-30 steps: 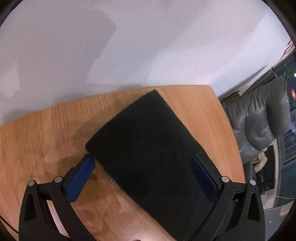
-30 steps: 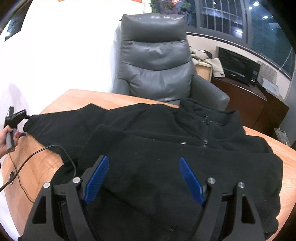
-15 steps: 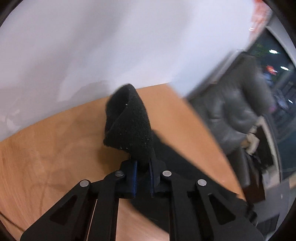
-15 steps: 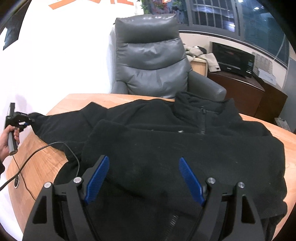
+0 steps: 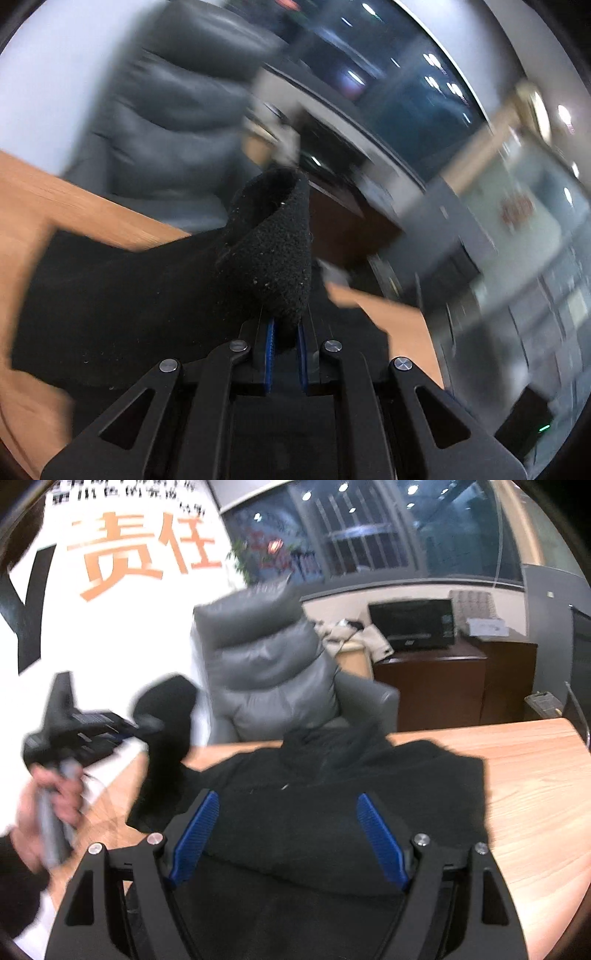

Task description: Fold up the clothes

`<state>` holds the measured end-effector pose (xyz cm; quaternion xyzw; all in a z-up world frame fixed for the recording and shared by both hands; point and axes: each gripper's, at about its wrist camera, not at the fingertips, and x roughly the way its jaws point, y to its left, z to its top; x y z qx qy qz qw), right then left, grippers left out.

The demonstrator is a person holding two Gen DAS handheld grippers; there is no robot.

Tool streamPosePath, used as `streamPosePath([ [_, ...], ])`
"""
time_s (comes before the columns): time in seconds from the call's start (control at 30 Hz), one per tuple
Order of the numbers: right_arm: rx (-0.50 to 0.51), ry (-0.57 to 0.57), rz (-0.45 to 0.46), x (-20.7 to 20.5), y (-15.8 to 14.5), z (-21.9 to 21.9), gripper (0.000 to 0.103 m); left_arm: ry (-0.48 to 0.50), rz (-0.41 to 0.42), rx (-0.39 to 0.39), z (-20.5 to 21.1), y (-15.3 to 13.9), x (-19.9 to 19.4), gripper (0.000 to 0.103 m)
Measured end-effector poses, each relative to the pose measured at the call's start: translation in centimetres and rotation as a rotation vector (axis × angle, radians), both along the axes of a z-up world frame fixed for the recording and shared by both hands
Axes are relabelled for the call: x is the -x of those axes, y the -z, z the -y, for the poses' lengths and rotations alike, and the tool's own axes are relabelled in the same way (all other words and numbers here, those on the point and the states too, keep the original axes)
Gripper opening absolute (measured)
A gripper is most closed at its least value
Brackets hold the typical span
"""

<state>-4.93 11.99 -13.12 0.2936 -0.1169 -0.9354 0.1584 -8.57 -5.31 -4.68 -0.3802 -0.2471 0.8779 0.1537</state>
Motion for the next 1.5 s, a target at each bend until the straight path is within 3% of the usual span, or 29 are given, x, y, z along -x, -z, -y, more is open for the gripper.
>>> streamPosePath([
  [0.17,-0.025,0.098,-0.002,-2.6,-1.2,-7.4,0.083,0.16,0.075,-0.019,-13.0,3.2,0.5,0.008],
  [0.3,-0.048,0.156,0.015,-3.8,-1.2,-12.5,0.083,0.212,0.114,0.051,-21.8,5.5,0.9,0.009],
  [0.33,-0.051,0.165,0.021,-3.9,-1.0,-13.5,0.083,0.216,0.124,0.07,-22.7,5.8,0.7,0.01],
  [0.47,-0.042,0.14,0.091,-2.0,1.3,-15.4,0.083,0.206,0.145,0.134,-24.3,5.5,-0.8,0.031],
  [0.53,-0.017,0.121,0.115,-1.1,2.5,-15.6,0.084,0.184,0.107,0.143,-22.6,4.2,-2.2,0.05],
  [0.6,-0.009,0.091,0.153,0.3,4.0,-15.2,0.085,0.136,0.038,0.158,-19.7,2.1,-4.1,0.08],
  [0.7,0.003,0.046,0.211,2.5,6.3,-14.6,0.086,0.037,-0.049,0.219,-14.4,-0.7,-6.4,0.096],
  [0.8,-0.015,-0.011,0.236,4.0,8.2,-13.0,0.086,-0.038,-0.036,0.339,-8.4,-1.0,-7.2,0.098],
  [0.9,-0.015,-0.028,0.245,5.8,9.6,-11.6,0.082,-0.048,0.067,0.389,-3.1,1.3,-7.4,0.098],
  [0.93,-0.015,-0.033,0.248,6.4,10.1,-11.1,0.071,-0.047,0.1,0.382,-1.9,2.3,-7.1,0.098],
  [1.03,-0.035,-0.034,0.364,9.3,12.4,-10.6,0.016,-0.047,0.187,0.355,1.9,5.4,-6.8,0.097],
  [1.1,-0.019,-0.001,0.363,9.8,12.4,-10.8,0.01,-0.048,0.205,0.356,3.7,7.7,-6.2,0.097],
  [1.2,-0.018,0.024,0.144,8.1,8.1,-10.4,0.009,-0.086,0.262,0.342,5.5,9.2,-5.7,0.097],
  [1.27,-0.056,0.067,0.08,7.8,6.9,-10.3,0.009,-0.096,0.279,0.334,6.2,10.0,-5.6,0.097],
  [1.3,-0.064,0.084,0.108,8.2,7.6,-10.7,0.009,-0.098,0.28,0.339,6.3,10.2,-5.6,0.098],
  [1.4,-0.089,0.103,0.368,10.4,13.7,-11.8,0.011,-0.101,0.29,0.33,6.6,11.2,-5.6,0.099],
  [1.5,-0.137,0.097,0.39,9.6,15.0,-11.2,0.017,-0.11,0.284,0.308,7.6,11.4,-6.0,0.1],
])
